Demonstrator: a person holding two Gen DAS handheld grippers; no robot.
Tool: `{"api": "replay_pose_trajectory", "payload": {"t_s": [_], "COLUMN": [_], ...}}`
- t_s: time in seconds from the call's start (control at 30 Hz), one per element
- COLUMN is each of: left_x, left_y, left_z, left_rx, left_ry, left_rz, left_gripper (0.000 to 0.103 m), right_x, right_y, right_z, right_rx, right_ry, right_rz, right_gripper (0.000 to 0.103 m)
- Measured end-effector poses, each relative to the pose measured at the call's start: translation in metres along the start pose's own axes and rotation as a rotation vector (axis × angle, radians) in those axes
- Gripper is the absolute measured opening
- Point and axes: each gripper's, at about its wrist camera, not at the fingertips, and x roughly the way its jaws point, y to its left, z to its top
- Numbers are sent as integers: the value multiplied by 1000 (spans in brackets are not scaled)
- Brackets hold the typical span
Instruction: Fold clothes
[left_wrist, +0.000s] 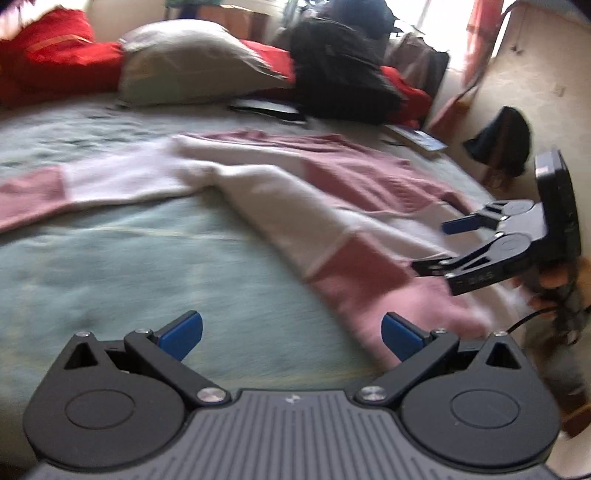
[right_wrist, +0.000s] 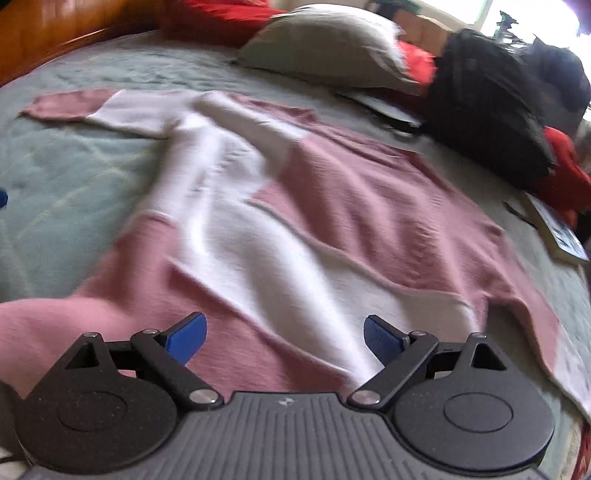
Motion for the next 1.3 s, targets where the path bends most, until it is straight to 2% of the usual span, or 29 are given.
{"api": "replay_pose_trajectory", "payload": {"t_s": [0.13, 0.23, 0.33, 0.47, 0.53, 0.8, 0.93, 1.03, 1.17, 1.3], "left_x": [28, 49, 64, 89, 100, 137, 137, 124, 106, 95], "left_y": [-2, 13, 34, 62, 69, 67, 69, 73, 85, 85], "left_z": [10, 14, 18, 21, 25, 58, 59, 48, 42, 46], "left_rx": [-42, -157, -297, -456, -500, -486, -502, -521, -615, -591], "left_ry": [25, 56, 48, 50, 46, 57, 41, -4, -76, -142], "left_rz": [-123, -171, -293, -398, -428, -411, -410, -452, -546, -597], "left_gripper": [102, 102, 102, 102, 102, 102, 102, 102, 102, 102], "right_x": [-18, -32, -41, -44, -44, -43, -43, -43, -44, -44], "right_y": [-15, -24, -34, -46, -50, -53, -50, -50, -53, -53], "right_z": [-14, -24, -36, -49, -54, -59, -61, -64, -67, -69], "right_rx": [97, 161, 235, 319, 345, 371, 365, 373, 381, 385], "right_ry": [-72, -126, -167, -183, -187, -195, -189, -186, -182, -179], "right_rz": [67, 89, 125, 148, 151, 148, 141, 145, 145, 147], "right_gripper": [95, 95, 95, 95, 95, 95, 95, 95, 95, 95]}}
